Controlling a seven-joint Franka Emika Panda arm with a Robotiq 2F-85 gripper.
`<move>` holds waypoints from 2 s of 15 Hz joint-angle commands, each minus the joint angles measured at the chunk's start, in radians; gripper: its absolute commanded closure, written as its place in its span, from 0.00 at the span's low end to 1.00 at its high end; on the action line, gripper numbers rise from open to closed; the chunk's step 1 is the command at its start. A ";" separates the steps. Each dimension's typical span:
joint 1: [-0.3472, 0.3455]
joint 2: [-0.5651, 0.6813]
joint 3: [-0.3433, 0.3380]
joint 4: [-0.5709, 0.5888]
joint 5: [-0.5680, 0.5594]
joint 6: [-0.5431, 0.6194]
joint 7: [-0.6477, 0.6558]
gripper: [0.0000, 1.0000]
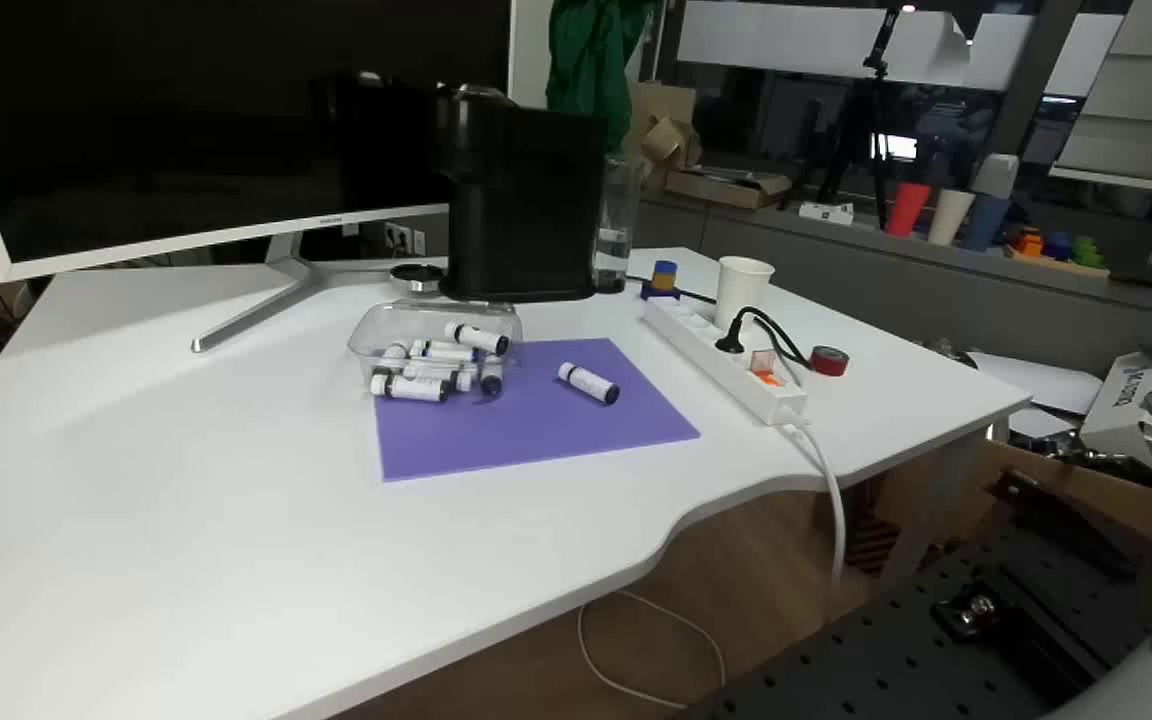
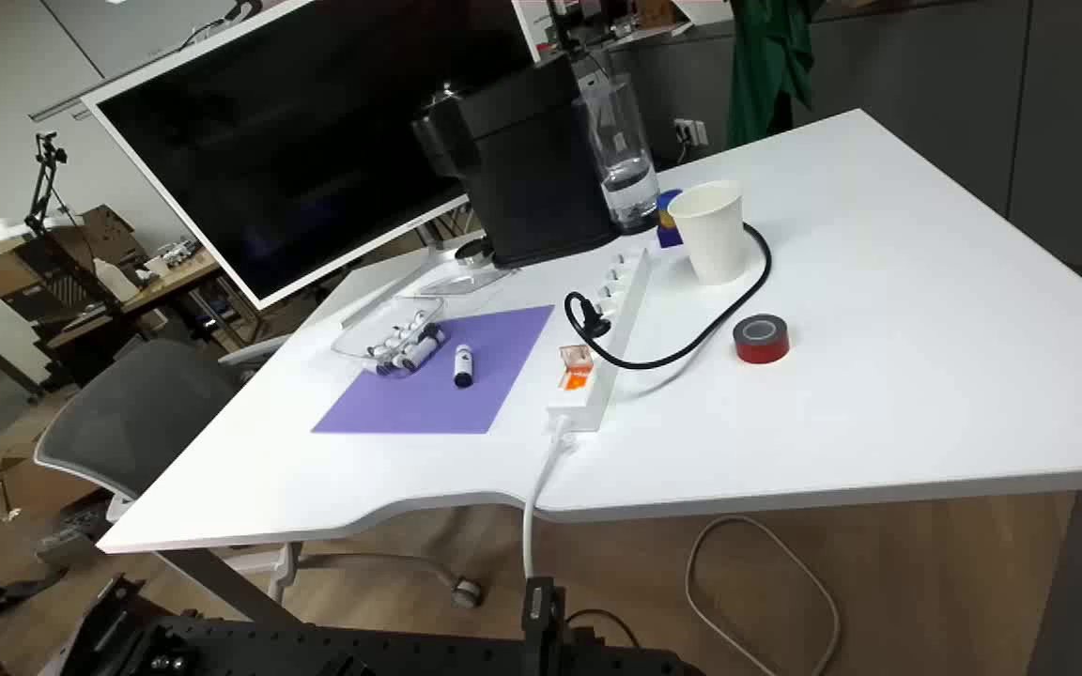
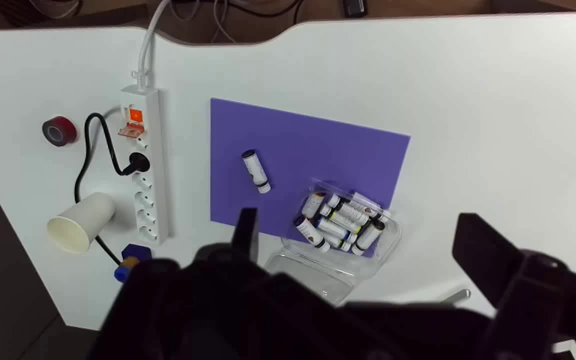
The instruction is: Put the bottle on the table inside the clear container on the left
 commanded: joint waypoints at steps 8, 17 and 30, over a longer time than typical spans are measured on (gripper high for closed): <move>0.015 0.006 -0.012 0.002 -0.012 -0.001 0.011 0.00; -0.045 0.040 -0.159 -0.053 -0.070 0.179 -0.113 0.00; -0.138 0.291 -0.542 -0.090 -0.014 0.364 -0.518 0.00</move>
